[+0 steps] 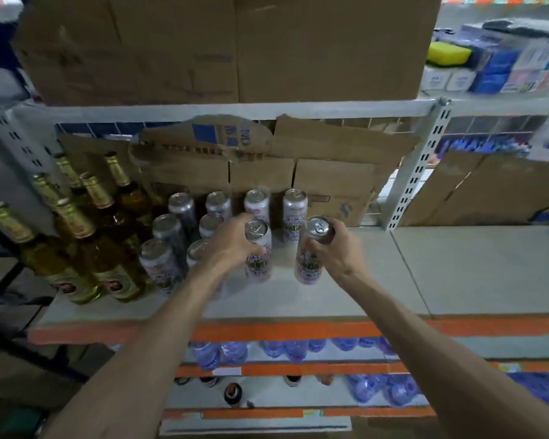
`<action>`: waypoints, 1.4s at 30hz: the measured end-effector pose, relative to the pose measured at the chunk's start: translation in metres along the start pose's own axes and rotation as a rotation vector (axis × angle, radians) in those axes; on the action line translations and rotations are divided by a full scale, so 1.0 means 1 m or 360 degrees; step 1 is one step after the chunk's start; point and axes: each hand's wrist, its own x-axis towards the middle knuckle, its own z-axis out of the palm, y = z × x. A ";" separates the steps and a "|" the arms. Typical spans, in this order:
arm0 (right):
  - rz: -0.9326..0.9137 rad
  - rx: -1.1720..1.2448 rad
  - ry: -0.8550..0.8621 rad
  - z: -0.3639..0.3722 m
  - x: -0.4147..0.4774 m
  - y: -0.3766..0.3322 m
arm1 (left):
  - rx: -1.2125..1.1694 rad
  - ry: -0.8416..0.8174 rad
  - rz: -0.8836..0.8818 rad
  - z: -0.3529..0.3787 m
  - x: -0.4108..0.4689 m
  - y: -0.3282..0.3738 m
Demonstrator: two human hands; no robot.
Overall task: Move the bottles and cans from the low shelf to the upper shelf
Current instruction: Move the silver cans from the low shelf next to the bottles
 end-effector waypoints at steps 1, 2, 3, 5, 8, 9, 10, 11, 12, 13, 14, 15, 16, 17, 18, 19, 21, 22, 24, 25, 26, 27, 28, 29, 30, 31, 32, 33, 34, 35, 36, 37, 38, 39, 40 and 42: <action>-0.0001 -0.0009 -0.0023 0.005 0.013 0.004 | -0.0014 0.0004 -0.0001 0.005 0.012 -0.004; -0.0008 -0.0025 -0.0041 0.010 0.024 0.009 | -0.0027 -0.0006 -0.0008 0.009 0.023 -0.008; -0.0004 -0.0038 -0.0052 0.016 0.034 0.013 | -0.0037 -0.0023 -0.0009 0.012 0.031 -0.011; 0.0015 -0.0026 -0.0078 0.026 0.048 0.020 | -0.0015 -0.0052 -0.0029 0.017 0.047 -0.018; 0.0035 -0.0044 -0.0109 0.038 0.058 0.027 | 0.0020 -0.0096 -0.0037 0.022 0.060 -0.026; 0.0038 -0.0051 -0.0103 0.040 0.060 0.028 | 0.0020 -0.0111 -0.0037 0.023 0.062 -0.028; 0.0034 -0.0056 -0.0100 0.042 0.062 0.027 | 0.0010 -0.0120 -0.0038 0.023 0.064 -0.030; 0.0028 -0.0069 -0.0107 0.044 0.064 0.026 | 0.0002 -0.0119 -0.0041 0.023 0.065 -0.033; 0.0022 -0.0088 -0.0114 0.047 0.066 0.024 | -0.0003 -0.0116 -0.0048 0.022 0.066 -0.034; 0.0018 -0.0109 -0.0118 0.049 0.068 0.023 | -0.0007 -0.0112 -0.0046 0.021 0.067 -0.035; 0.0013 -0.0121 -0.0121 0.051 0.071 0.022 | -0.0011 -0.0114 -0.0039 0.020 0.069 -0.036; 0.0017 -0.0119 -0.0128 0.052 0.074 0.021 | -0.0010 -0.0127 -0.0029 0.020 0.070 -0.037; 0.0022 -0.0099 -0.0141 0.054 0.075 0.021 | 0.0000 -0.0151 -0.0026 0.020 0.072 -0.037; 0.0020 -0.0075 -0.0157 0.054 0.075 0.022 | 0.0001 -0.0171 -0.0023 0.019 0.072 -0.037; 0.0009 -0.0061 -0.0173 0.055 0.075 0.023 | -0.0015 -0.0190 -0.0026 0.019 0.073 -0.038; 0.0000 -0.0057 -0.0183 0.054 0.074 0.024 | -0.0039 -0.0205 -0.0032 0.018 0.074 -0.039; -0.0002 -0.0037 -0.0169 0.052 0.073 0.027 | -0.0060 -0.0222 -0.0045 0.017 0.075 -0.041; -0.0011 -0.0031 -0.0164 0.051 0.072 0.028 | -0.0055 -0.0225 -0.0051 0.017 0.074 -0.043; -0.0022 -0.0038 -0.0173 0.050 0.070 0.030 | -0.0034 -0.0228 -0.0067 0.018 0.073 -0.043; -0.0022 -0.0052 -0.0185 0.049 0.069 0.030 | -0.0020 -0.0227 -0.0076 0.018 0.072 -0.042; -0.0021 -0.0067 -0.0198 0.048 0.069 0.030 | -0.0016 -0.0227 -0.0094 0.019 0.071 -0.042; -0.0023 -0.0085 -0.0214 0.048 0.069 0.030 | -0.0022 -0.0225 -0.0119 0.019 0.071 -0.042; -0.0031 -0.0099 -0.0229 0.049 0.069 0.029 | -0.0029 -0.0217 -0.0148 0.019 0.071 -0.041; -0.0045 -0.0120 -0.0239 0.049 0.068 0.028 | -0.0019 -0.0199 -0.0162 0.018 0.071 -0.041; -0.0060 -0.0150 -0.0235 0.050 0.069 0.027 | 0.0011 -0.0175 -0.0159 0.018 0.071 -0.040; -0.0071 -0.0198 -0.0216 0.050 0.069 0.025 | 0.0050 -0.0152 -0.0147 0.017 0.072 -0.039; -0.0072 -0.0262 -0.0187 0.050 0.070 0.022 | 0.0078 -0.0131 -0.0139 0.017 0.071 -0.038; -0.0074 -0.0337 -0.0160 0.050 0.072 0.019 | 0.0082 -0.0105 -0.0128 0.017 0.071 -0.037; -0.0079 -0.0406 -0.0144 0.049 0.074 0.017 | 0.0067 -0.0078 -0.0118 0.018 0.071 -0.036; -0.0082 -0.0454 -0.0147 0.047 0.075 0.014 | 0.0049 -0.0058 -0.0091 0.018 0.070 -0.034; -0.0088 -0.0476 -0.0162 0.046 0.077 0.013 | 0.0030 -0.0056 -0.0055 0.019 0.070 -0.033; -0.0100 -0.0477 -0.0193 0.044 0.080 0.012 | 0.0013 -0.0075 -0.0023 0.019 0.070 -0.031; -0.0125 -0.0462 -0.0235 0.042 0.082 0.011 | -0.0003 -0.0100 -0.0002 0.019 0.071 -0.029; -0.0153 -0.0443 -0.0285 0.040 0.085 0.012 | -0.0017 -0.0122 0.0002 0.018 0.071 -0.027; -0.0184 -0.0421 -0.0327 0.038 0.087 0.013 | -0.0037 -0.0136 -0.0009 0.017 0.072 -0.027; -0.0221 -0.0355 -0.0399 0.034 0.091 0.014 | -0.0078 -0.0144 -0.0039 0.014 0.075 -0.030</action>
